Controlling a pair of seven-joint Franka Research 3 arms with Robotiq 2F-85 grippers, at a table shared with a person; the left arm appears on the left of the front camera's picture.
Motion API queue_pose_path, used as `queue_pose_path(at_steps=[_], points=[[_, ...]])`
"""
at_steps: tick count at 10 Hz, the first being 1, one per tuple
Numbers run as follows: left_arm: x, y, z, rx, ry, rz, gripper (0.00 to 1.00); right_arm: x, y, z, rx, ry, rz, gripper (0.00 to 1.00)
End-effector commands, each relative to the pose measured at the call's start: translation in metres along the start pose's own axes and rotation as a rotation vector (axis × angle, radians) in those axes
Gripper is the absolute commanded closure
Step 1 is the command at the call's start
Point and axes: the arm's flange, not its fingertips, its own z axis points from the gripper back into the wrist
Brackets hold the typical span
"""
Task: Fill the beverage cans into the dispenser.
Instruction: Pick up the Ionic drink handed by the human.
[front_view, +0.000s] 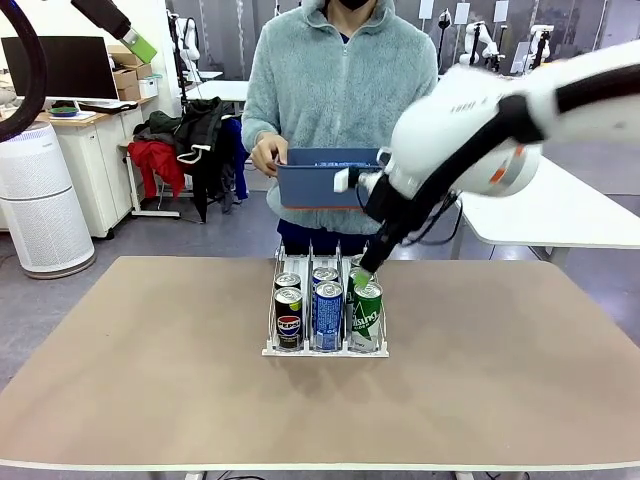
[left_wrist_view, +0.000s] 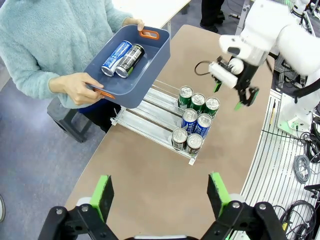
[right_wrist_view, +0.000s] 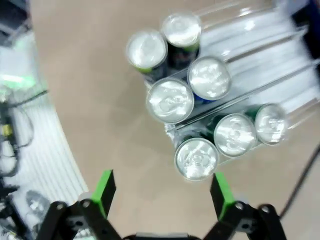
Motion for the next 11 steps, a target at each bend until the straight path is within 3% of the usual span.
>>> queue_pose_path(at_steps=[1, 4, 7, 11], points=[[-0.001, -0.001, 0.001, 0.0, -0.001, 0.003, 0.0, -0.005, -0.007, 0.079, -0.047, -0.052, 0.056, 0.0], [-0.001, -0.001, 0.001, 0.0, -0.001, 0.003, 0.0, 0.001, -0.018, 0.185, -0.066, -0.134, 0.047, 0.0], [-0.001, -0.001, 0.001, 0.0, -0.001, 0.003, 0.0, 0.014, -0.011, 0.301, -0.196, -0.253, 0.032, 0.0], [-0.001, -0.001, 0.001, 0.0, -0.001, 0.003, 0.0, -0.006, -0.013, 0.39, -0.266, -0.367, -0.035, 0.0]])
